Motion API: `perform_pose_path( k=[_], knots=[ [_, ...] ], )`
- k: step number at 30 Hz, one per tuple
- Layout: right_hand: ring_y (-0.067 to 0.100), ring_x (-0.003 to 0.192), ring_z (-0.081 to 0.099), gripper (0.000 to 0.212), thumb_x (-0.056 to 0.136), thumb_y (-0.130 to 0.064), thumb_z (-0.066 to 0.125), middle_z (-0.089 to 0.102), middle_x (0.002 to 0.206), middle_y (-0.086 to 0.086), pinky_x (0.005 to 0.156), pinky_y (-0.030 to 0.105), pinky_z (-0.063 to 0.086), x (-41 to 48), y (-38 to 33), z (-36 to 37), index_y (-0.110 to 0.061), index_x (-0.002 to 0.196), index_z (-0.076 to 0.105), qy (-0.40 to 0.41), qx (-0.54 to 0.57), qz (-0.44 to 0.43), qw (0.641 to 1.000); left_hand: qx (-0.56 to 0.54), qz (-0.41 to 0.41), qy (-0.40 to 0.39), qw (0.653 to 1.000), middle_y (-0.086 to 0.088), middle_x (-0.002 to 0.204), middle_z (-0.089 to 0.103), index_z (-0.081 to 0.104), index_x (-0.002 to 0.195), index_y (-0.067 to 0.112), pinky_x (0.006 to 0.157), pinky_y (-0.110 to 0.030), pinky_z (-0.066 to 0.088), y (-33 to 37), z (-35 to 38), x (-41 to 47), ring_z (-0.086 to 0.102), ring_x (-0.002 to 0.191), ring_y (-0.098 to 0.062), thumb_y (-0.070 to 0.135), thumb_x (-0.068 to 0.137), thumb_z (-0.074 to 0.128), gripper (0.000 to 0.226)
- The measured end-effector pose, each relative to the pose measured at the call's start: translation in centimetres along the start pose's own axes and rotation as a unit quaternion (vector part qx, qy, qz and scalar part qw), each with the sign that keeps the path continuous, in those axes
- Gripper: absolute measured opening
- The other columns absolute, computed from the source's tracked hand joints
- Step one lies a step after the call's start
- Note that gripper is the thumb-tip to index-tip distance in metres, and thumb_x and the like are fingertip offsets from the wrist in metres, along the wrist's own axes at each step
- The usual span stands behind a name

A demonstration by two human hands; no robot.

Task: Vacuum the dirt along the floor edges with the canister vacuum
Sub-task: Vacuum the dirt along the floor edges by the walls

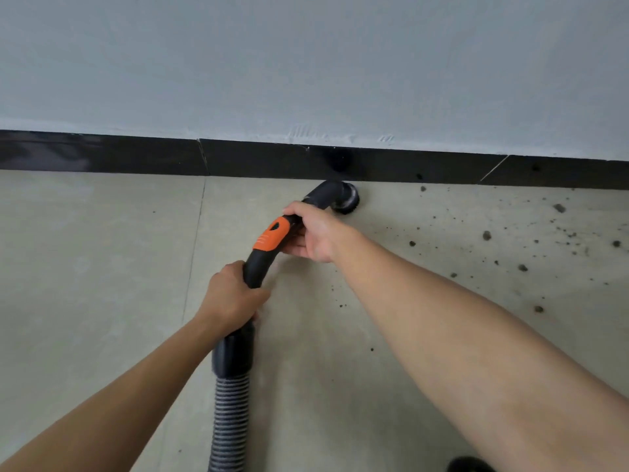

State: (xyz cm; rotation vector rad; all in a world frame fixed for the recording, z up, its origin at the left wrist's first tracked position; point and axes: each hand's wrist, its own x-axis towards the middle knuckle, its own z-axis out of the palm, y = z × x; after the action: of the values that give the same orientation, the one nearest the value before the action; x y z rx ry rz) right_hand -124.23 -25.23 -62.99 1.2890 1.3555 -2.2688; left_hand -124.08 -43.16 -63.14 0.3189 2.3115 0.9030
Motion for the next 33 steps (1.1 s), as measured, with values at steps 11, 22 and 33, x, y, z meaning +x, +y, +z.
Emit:
perform_pose_path(
  k=[11,22,33],
  knots=[
    [0.024,0.069,0.065,0.018,0.086,-0.016,0.064,0.062,0.079,0.008,0.063,0.037,0.059,-5.6,10.9,6.5,-0.010,0.101,0.055,-0.036,0.040,0.015,0.998,0.010,-0.041,-0.030,0.999,-0.014,0.055,0.064,0.055,0.084,0.001,0.042,-0.030,0.048,-8.4,-3.6,-10.1,0.063,0.043,-0.023,-0.001,0.074,0.064,0.013],
    [0.024,0.076,0.068,0.011,0.086,-0.017,0.066,0.066,0.077,0.006,0.066,0.038,0.060,-11.6,18.0,3.6,-0.013,0.087,0.056,0.057,0.179,0.002,0.982,0.157,0.043,-0.120,0.979,-0.005,0.063,0.063,0.060,0.083,0.010,0.049,-0.026,0.045,-9.9,-3.1,-13.3,0.058,0.049,-0.010,0.005,0.071,0.070,0.016],
    [0.020,0.067,0.066,0.012,0.085,-0.016,0.063,0.066,0.076,0.007,0.060,0.036,0.059,-12.9,17.9,3.6,-0.012,0.094,0.055,0.072,0.186,0.004,0.980,0.139,0.045,-0.089,0.985,-0.009,0.059,0.063,0.057,0.080,0.007,0.039,-0.021,0.045,-9.8,-2.0,-14.9,0.060,0.040,-0.012,-0.002,0.070,0.068,0.018]
  ],
)
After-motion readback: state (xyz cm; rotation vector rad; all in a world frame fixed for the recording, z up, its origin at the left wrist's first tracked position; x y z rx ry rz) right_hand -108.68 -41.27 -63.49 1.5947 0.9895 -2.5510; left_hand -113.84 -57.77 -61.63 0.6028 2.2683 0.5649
